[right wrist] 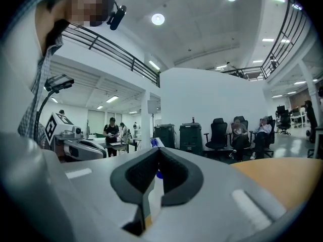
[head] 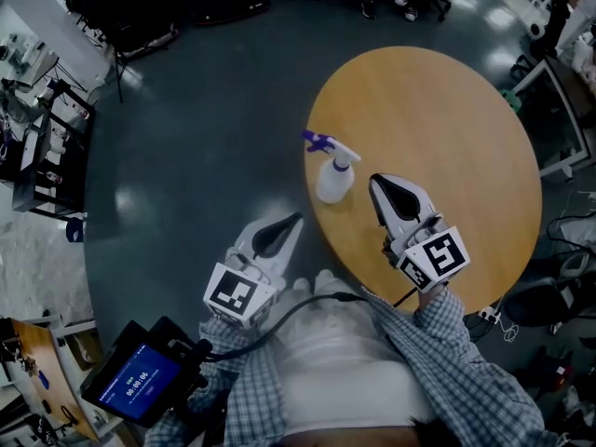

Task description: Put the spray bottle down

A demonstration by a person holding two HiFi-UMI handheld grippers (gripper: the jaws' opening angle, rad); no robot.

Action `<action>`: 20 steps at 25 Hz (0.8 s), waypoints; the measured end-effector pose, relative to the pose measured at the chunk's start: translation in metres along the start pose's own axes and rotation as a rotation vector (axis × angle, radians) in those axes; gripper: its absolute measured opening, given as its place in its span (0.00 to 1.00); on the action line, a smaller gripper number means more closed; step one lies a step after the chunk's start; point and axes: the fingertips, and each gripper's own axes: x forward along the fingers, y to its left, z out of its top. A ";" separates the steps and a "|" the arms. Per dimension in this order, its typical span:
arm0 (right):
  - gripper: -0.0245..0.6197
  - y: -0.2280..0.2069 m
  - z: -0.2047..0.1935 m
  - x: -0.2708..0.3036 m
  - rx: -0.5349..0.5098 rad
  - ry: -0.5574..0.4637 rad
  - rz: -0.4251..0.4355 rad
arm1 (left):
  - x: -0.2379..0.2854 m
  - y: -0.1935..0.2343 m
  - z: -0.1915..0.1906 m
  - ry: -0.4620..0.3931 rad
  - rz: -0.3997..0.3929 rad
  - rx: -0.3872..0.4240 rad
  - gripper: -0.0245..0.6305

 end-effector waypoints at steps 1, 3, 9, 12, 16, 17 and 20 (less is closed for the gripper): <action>0.04 0.000 -0.001 0.001 0.005 0.003 0.001 | 0.000 0.001 0.001 0.003 0.002 0.001 0.04; 0.04 0.000 -0.003 0.003 0.018 0.009 0.002 | -0.003 0.002 0.000 0.010 0.010 0.003 0.04; 0.04 -0.004 -0.004 0.008 0.026 0.009 0.004 | -0.005 0.008 -0.003 -0.001 0.030 0.004 0.04; 0.04 -0.004 -0.006 0.011 0.027 0.014 0.008 | -0.006 0.010 -0.005 -0.009 0.035 0.001 0.04; 0.04 -0.004 -0.008 0.015 0.037 0.016 0.005 | -0.008 0.014 -0.005 0.004 0.054 0.001 0.04; 0.04 -0.004 -0.008 0.016 0.037 0.016 0.005 | -0.008 0.014 -0.005 0.006 0.056 0.001 0.04; 0.04 -0.004 -0.008 0.018 0.035 0.021 0.012 | -0.008 0.014 -0.004 0.002 0.058 0.000 0.04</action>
